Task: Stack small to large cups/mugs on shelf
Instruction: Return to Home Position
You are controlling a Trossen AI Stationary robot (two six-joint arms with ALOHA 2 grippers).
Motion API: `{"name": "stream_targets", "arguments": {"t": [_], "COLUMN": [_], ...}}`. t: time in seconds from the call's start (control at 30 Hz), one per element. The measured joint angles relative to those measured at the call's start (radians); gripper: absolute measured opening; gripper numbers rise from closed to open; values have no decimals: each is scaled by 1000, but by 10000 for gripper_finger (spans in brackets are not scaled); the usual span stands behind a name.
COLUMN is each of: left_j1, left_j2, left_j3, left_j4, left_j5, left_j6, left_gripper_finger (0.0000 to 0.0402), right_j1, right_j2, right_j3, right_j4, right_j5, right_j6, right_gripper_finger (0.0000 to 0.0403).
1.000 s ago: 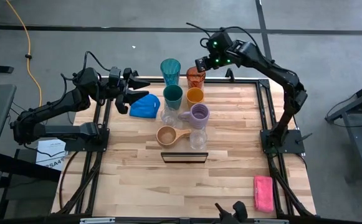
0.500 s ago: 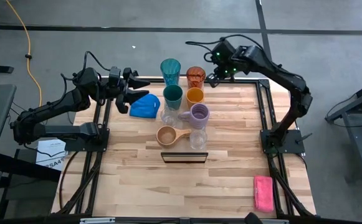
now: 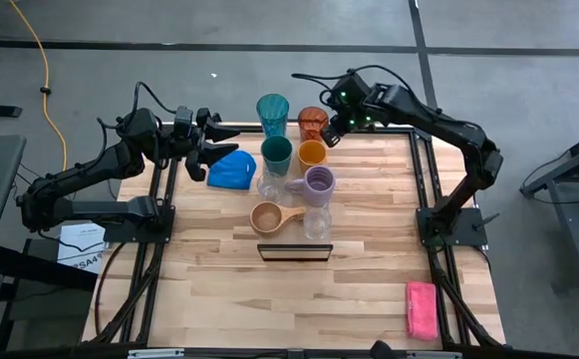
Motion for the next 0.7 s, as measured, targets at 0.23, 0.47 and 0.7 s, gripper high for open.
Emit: {"name": "stream_targets", "arguments": {"t": [0.23,0.47,0.7], "left_j1": [0,0,0], "left_j2": [0,0,0], "left_j3": [0,0,0], "left_j4": [0,0,-43], "left_j5": [-3,-3,-2], "left_j6": [2,2,2], "left_gripper_finger": [207,207,207], "right_j1": [-1,-1,-1], "right_j2": [-2,-1,-10], "right_j3": [3,4,5], "right_j4": [24,74,-4], "right_j5": [-78,-79,-82], "right_j6": [4,24,-4], "right_gripper_finger": [0,0,0]}}
